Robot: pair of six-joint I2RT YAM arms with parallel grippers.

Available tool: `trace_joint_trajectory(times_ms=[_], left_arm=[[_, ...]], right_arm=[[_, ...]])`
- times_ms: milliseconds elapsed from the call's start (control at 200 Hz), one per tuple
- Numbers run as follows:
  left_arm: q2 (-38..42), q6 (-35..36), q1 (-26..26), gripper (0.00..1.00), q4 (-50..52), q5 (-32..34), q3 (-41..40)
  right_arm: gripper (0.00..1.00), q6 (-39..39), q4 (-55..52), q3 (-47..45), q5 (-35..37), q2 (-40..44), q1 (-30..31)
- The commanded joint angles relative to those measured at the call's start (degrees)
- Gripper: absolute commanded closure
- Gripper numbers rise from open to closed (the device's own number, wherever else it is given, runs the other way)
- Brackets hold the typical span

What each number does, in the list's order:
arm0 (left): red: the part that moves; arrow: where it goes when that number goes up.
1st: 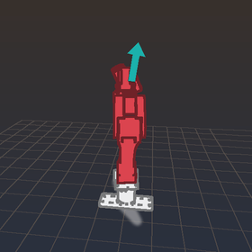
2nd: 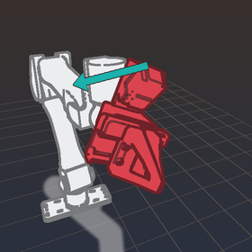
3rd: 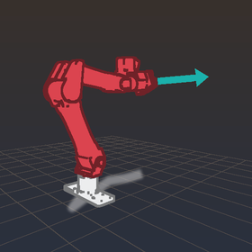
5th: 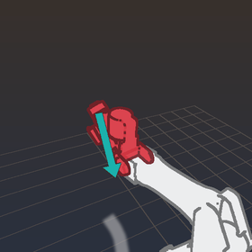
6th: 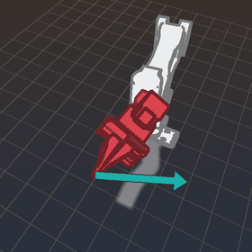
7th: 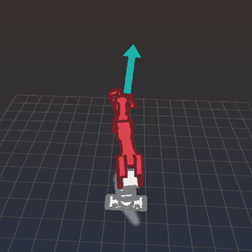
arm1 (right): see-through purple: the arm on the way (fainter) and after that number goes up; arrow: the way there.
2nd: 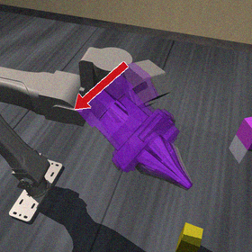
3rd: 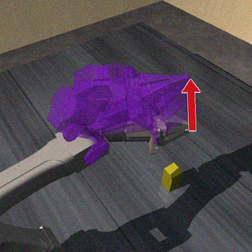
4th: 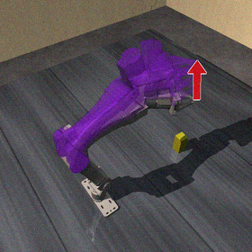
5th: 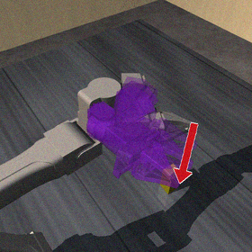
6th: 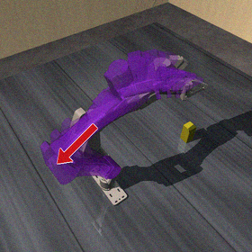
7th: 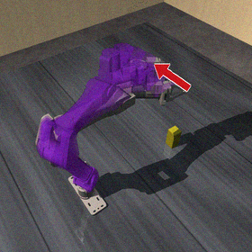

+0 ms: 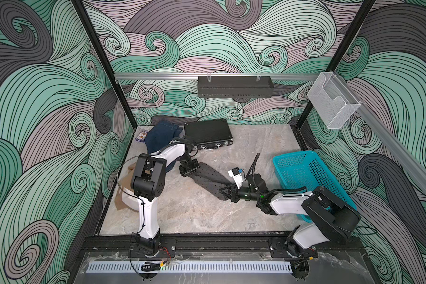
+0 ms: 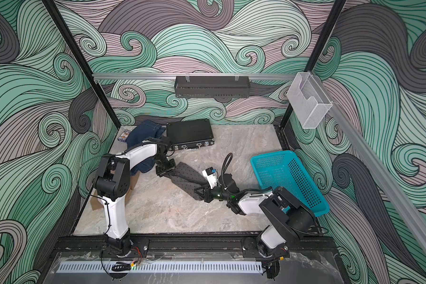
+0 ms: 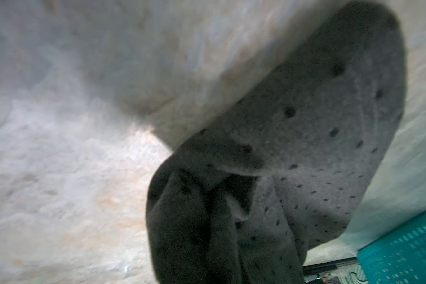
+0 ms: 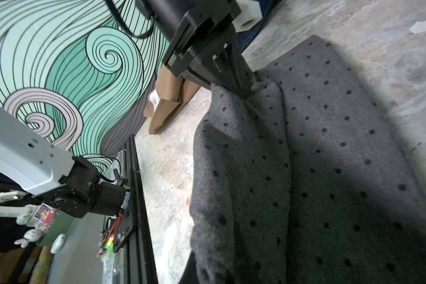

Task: Roll up the skirts
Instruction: Roll the skirt at the center of the board.

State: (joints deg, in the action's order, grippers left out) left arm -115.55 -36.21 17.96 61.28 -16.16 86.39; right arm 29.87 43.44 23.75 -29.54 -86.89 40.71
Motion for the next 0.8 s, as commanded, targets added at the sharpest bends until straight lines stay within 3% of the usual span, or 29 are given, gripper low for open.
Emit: trace_joint_trajectory(times_ms=[0,115,215,330,465,601,706,796], left_arm=[[3.5,6.1,-1.6,0.91,10.3,12.1,-2.3],[7.3,7.9,-1.5,0.89,10.2,8.1,-8.6],[11.1,7.7,-1.7,0.79,10.2,7.9,-11.6],[11.5,5.8,-1.8,0.71,10.5,6.7,-8.9],[8.1,3.3,-1.8,0.65,9.2,0.3,-5.0],[7.2,0.7,-2.8,0.55,8.3,0.8,-2.5],[8.7,-0.1,-4.2,0.39,8.2,1.2,-0.5],[12.2,-0.1,-4.5,0.33,7.2,2.7,0.2]], right_arm=[[1.0,8.1,-9.5,0.5,1.2,1.6,-0.3],[1.0,12.4,-12.4,1.9,-1.4,0.3,0.0],[1.0,15.3,-16.9,2.1,-0.5,-0.3,0.2],[1.0,16.5,-21.3,2.5,1.2,-1.3,0.2],[1.0,17.5,-24.2,3.8,1.3,-4.3,-0.9],[1.0,19.5,-23.8,4.0,0.6,-7.2,-2.6],[1.0,20.8,-24.6,4.5,0.5,-7.8,-3.2],[1.0,22.5,-26.1,5.7,-0.7,-8.9,-3.7]])
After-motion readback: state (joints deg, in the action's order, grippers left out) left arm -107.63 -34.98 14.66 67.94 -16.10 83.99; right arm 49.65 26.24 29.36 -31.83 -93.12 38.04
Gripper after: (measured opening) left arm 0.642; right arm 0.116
